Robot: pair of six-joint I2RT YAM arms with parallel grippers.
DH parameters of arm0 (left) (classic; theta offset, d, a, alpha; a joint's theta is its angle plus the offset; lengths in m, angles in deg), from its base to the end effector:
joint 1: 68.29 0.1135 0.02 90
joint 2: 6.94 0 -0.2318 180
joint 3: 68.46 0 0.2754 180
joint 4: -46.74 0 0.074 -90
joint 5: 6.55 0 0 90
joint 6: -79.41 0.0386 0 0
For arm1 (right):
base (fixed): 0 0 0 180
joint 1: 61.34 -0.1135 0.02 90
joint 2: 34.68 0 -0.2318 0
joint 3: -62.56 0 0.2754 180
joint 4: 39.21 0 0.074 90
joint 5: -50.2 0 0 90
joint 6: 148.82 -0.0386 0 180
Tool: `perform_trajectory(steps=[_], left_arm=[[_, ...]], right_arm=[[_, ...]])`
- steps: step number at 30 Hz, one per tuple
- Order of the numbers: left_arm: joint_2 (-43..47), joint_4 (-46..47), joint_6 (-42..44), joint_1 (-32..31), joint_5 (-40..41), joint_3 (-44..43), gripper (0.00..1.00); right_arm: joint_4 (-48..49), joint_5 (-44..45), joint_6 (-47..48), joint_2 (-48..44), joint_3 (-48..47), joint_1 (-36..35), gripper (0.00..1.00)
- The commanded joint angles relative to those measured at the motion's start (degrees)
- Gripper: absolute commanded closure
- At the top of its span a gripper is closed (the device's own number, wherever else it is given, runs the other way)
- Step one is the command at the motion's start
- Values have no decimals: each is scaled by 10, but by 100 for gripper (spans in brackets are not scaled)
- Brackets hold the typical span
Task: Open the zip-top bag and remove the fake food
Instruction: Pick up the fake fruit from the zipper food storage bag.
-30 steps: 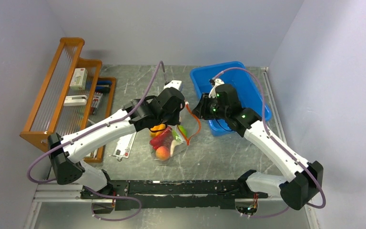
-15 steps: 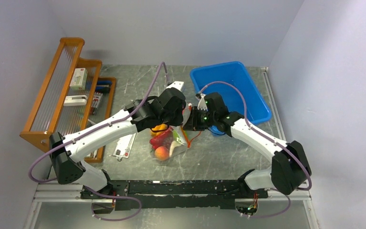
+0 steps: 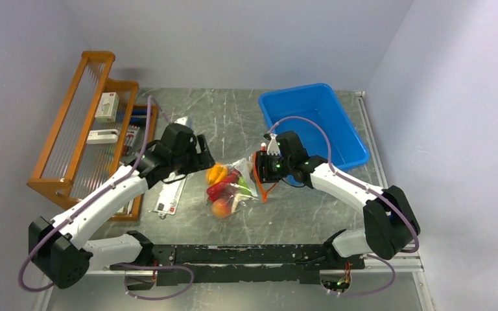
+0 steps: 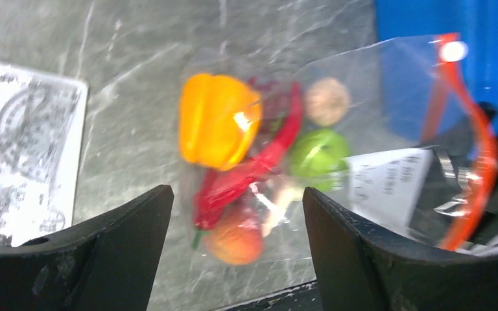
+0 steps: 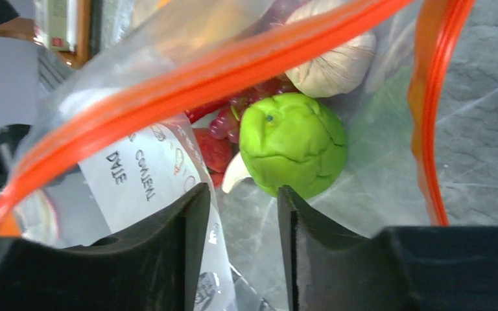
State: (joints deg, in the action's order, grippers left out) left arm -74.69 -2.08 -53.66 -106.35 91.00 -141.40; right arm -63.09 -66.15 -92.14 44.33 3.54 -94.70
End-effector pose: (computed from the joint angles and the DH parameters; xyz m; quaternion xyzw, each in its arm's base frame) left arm 0.2297 -0.1734 0.2755 -0.0660 0.9152 -0.2095 0.3378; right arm 0.2519 0.1864 0.1716 -0.0896 0.8958 0.3848 0.2034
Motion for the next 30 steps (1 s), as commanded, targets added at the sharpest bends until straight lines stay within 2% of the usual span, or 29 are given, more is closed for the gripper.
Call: perform_trajectory(steps=[1,8,10,14,15,17,20,22,25,28,30], left_arm=[[31,62,-35,40,-83,94,14],[20,190,-99,53,-138,211,16],[15,227,-113,56,-154,229,18],[7,286,-135,57,-177,253,25],[5,299,-138,58,-180,258,30],[1,311,-144,58,-187,267,40],[3,314,-148,58,-186,275,62],[14,301,-148,59,-171,277,73],[38,266,-139,59,-136,274,77],[65,221,-123,59,-99,268,85],[84,197,-114,60,-79,268,88]], right_arm=[[-51,39,63,11,-13,-1,53],[-68,63,58,32,-12,0,43],[-57,62,45,26,-6,0,32],[-38,83,30,-6,2,0,3],[-27,86,25,-15,7,0,1],[-10,84,19,-31,14,1,0],[2,71,15,-34,15,1,0],[11,49,21,-28,16,1,0],[35,8,19,-12,25,0,12],[67,-28,2,2,43,-2,32],[74,-32,-6,12,47,-9,38]])
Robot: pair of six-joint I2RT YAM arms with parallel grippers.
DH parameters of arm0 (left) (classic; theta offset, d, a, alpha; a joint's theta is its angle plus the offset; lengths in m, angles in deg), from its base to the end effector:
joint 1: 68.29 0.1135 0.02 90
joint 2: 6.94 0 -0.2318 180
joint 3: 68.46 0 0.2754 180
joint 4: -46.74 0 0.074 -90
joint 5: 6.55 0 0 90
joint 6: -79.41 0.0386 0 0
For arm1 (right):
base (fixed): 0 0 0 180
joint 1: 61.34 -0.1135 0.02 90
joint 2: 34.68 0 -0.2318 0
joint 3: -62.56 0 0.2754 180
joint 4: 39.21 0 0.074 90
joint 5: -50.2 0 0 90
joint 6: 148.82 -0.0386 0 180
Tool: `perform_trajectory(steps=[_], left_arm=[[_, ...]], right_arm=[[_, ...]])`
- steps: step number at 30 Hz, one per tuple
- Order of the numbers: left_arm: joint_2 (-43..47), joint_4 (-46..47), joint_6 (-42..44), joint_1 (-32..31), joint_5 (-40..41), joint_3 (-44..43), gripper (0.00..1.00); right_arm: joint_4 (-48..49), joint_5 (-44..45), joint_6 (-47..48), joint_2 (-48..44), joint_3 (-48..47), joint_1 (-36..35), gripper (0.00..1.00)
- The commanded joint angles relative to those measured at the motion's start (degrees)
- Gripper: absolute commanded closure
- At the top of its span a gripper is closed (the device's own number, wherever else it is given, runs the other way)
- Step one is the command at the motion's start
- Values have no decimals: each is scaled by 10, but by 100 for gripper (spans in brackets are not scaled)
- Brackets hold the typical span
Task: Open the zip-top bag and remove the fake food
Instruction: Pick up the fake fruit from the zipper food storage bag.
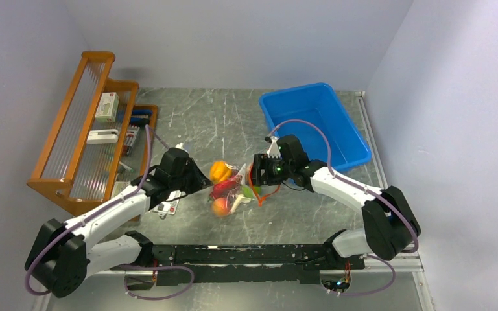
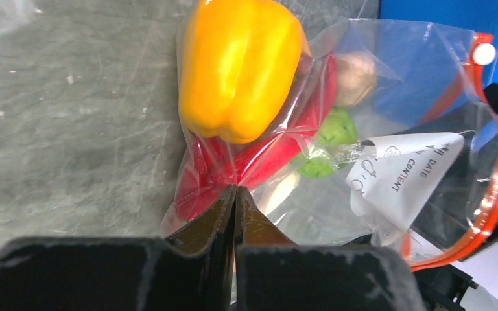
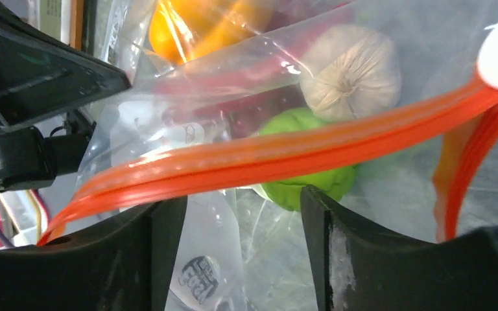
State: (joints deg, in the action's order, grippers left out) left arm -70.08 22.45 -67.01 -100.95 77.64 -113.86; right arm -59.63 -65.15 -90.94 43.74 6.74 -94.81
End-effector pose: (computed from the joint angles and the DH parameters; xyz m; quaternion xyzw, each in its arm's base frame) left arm 0.2177 -0.1442 0.1611 -0.1677 0.8972 -0.3178 0.2569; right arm 0.2473 0.1833 0.1605 -0.0980 0.8937 0.3798 0.2179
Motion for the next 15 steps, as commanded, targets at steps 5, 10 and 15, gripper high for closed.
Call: perform_trajectory(steps=[5,10,15], left_arm=[[93,-101,30,8,102,-4,93],[138,-159,43,13,142,-18,93],[156,-179,53,15,152,-24,35]], right_arm=[[11,2,-1,46,-16,-52,41],[-50,91,13,73,-54,-83,37],[-43,115,14,72,-47,-83,35]])
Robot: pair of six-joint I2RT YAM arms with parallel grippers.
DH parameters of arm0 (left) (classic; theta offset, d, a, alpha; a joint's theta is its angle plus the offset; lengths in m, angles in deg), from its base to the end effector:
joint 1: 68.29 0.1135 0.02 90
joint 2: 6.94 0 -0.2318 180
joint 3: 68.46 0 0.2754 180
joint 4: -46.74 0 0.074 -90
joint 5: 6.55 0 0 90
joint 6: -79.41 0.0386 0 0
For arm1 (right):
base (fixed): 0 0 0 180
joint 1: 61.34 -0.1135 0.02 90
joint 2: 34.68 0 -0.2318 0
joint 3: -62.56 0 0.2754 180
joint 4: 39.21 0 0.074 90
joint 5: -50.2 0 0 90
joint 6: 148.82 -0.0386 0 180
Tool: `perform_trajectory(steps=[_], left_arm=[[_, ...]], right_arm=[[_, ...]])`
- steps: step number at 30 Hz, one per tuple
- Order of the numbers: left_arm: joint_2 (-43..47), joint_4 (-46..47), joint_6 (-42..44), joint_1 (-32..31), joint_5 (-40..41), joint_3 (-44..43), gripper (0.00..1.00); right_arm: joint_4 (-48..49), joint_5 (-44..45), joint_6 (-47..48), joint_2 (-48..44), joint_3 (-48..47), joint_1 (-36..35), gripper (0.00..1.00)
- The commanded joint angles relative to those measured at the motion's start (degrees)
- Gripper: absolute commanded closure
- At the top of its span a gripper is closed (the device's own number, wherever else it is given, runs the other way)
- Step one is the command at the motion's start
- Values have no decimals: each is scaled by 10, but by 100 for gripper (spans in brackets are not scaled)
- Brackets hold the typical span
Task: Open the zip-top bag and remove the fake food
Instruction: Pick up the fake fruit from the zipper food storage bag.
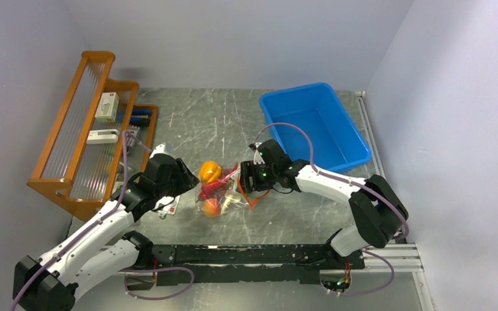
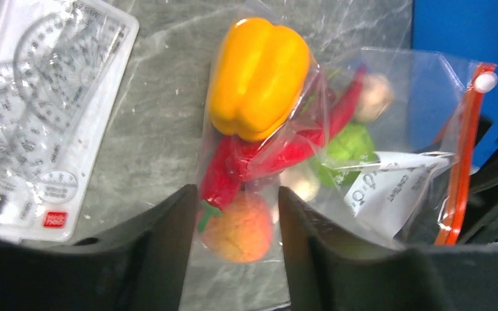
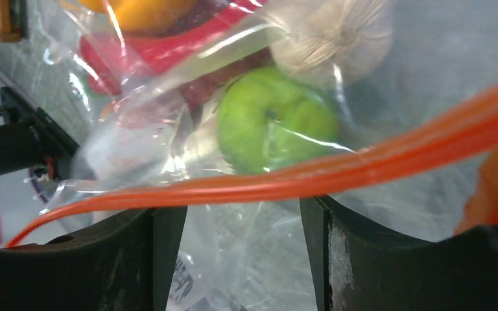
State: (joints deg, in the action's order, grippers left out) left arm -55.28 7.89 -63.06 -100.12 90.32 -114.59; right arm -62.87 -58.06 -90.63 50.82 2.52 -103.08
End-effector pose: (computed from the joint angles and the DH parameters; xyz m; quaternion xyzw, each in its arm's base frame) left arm 0.1943 -0.1152 0.2023 -0.1872 0.8894 -0.2370 0.3431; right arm 0.2329 0.2240 0.1425 -0.1353 0.9169 0.3255 0.1872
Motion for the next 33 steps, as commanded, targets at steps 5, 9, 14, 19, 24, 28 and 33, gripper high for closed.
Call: perform_trajectory(steps=[5,9,14,19,24,28,33], left_arm=[[-27,38,19,6,-57,10,18],[-55,117,14,6,-115,30,16],[-106,131,22,6,-130,28,27],[-141,132,24,6,-131,29,52],[-143,115,22,6,-112,31,75],[-123,76,23,6,-82,29,91],[-72,-16,-19,6,26,24,93]], right_arm=[[17,38,2,4,-8,3,40],[22,65,-28,10,-12,7,42],[48,57,-55,27,-8,9,37],[63,38,-66,52,-6,9,31],[40,46,-52,70,-13,2,42],[47,42,-45,49,-2,3,59],[51,32,-51,24,9,3,62]])
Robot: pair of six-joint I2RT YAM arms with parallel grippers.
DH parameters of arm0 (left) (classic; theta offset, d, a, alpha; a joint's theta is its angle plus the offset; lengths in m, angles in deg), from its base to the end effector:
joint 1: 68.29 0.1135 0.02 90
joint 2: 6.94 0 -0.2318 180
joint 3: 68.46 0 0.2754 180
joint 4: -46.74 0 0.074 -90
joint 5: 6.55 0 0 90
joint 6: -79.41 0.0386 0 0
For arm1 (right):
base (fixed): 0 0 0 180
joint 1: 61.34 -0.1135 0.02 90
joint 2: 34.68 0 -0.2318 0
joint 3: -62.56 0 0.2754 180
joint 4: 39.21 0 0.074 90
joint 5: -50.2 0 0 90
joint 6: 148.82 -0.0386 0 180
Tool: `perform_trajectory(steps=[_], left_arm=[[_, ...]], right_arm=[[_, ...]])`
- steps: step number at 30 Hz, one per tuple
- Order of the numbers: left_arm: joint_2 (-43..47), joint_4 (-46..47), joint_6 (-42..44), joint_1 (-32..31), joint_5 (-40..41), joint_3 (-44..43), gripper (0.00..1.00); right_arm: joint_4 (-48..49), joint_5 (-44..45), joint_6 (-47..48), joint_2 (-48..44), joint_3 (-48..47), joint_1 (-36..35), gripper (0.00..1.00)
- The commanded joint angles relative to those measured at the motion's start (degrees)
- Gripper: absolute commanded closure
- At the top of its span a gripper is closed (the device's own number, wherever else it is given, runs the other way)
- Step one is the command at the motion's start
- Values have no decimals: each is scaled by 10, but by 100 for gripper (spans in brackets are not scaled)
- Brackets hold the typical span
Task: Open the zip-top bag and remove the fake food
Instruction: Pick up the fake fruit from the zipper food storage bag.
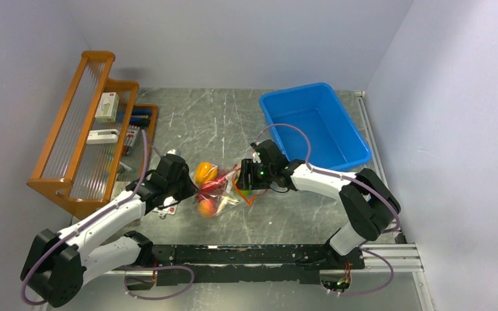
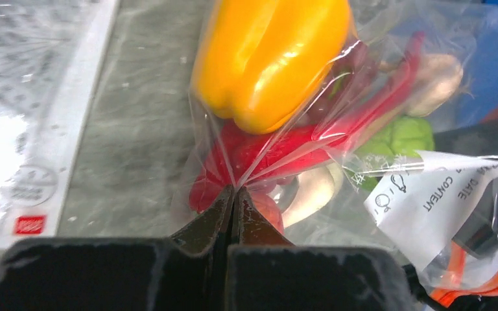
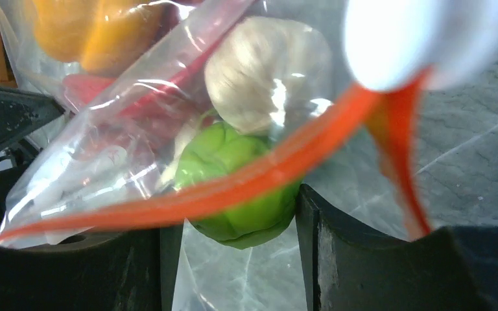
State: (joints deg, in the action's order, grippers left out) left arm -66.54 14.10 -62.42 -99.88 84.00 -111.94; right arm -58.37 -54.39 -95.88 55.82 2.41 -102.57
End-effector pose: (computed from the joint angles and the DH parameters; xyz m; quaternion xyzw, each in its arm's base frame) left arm 0.2059 -0.1262 0.1523 -0.1661 0.9211 -0.2310 0.2659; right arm 0.2433 0.2261 0.1214 -0.0778 0.9284 0.3091 0.1910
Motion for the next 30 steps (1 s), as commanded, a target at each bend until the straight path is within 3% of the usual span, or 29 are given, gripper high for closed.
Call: perform_trajectory(steps=[1,7,14,25,28,30], left_arm=[[54,-84,-27,4,98,-1,93],[121,-96,-15,4,117,10,93],[99,-59,6,4,57,8,93],[86,-64,12,4,59,-1,93],[88,-63,13,4,58,2,93],[86,-65,13,4,58,1,93]], right_arm=[[5,-4,0,-29,13,-2,62],[20,-28,-5,-40,29,-2,62],[0,-25,0,-10,11,-3,58],[-76,45,28,28,-47,-21,32],[-76,42,29,36,-53,-28,31],[-74,43,29,36,-53,-32,38]])
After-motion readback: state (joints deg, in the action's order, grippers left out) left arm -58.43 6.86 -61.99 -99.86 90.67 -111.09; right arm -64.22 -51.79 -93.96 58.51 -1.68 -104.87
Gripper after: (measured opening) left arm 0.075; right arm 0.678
